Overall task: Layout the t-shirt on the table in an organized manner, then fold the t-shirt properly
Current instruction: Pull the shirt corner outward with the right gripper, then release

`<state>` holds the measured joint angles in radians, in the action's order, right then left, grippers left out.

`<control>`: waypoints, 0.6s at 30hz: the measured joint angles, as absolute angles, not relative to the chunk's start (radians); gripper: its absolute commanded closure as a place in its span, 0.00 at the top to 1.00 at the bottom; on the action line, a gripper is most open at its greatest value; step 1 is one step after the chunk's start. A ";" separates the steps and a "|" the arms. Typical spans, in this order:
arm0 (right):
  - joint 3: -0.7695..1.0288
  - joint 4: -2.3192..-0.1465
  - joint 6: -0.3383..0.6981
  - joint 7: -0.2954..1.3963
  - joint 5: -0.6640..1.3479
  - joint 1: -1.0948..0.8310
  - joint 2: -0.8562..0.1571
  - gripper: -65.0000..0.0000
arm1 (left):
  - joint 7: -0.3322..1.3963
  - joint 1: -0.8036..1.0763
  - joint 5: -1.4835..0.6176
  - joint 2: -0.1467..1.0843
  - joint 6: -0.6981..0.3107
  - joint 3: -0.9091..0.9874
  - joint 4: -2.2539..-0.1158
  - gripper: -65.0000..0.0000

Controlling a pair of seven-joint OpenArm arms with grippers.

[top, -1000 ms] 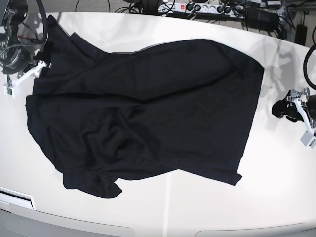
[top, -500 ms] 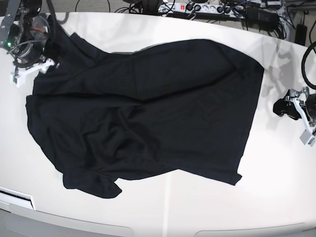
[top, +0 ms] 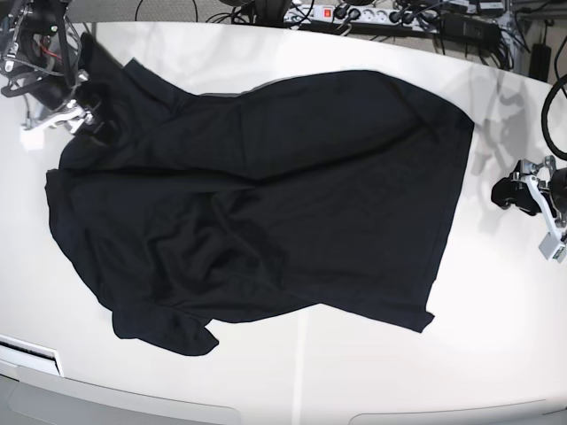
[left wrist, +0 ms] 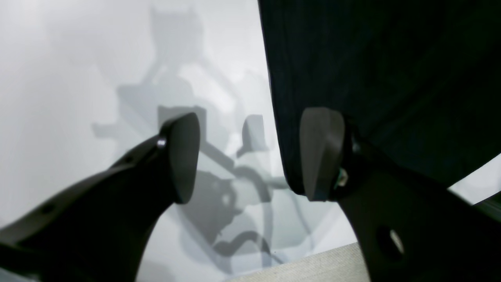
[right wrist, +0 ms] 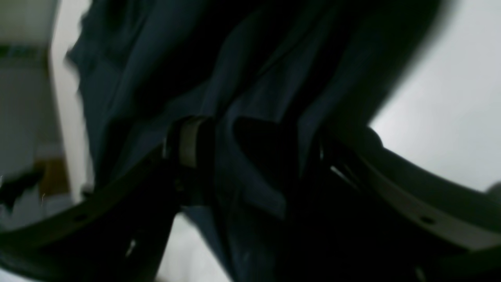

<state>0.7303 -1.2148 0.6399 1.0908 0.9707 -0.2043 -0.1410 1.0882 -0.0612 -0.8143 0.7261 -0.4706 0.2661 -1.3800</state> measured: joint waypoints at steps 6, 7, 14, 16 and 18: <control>0.724 -1.209 0.689 1.273 1.112 -0.216 -0.149 0.00 | 1.088 -0.062 -0.811 0.726 -0.471 0.266 -1.380 0.63; 0.725 -1.209 0.689 1.333 1.151 -0.218 -0.157 0.00 | 1.088 -0.062 -0.811 0.726 -0.471 0.266 -1.380 0.63; 0.741 -1.245 0.693 1.396 1.372 -0.289 -0.219 0.00 | 1.090 -0.061 -0.810 0.727 -0.471 0.266 -1.380 0.63; 0.768 -1.289 0.693 1.396 1.369 -0.337 -0.220 0.00 | 1.092 -0.061 -0.811 0.726 -0.471 0.266 -1.380 0.63; 0.785 -1.339 0.693 1.402 1.366 -0.383 -0.213 0.00 | 1.091 -0.062 -0.811 0.726 -0.471 0.266 -1.380 0.63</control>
<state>0.7853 -1.3392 0.6926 1.4021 1.3659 -0.3832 -0.2131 1.0912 -0.0616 -0.8108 0.7258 -0.4706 0.2661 -1.3800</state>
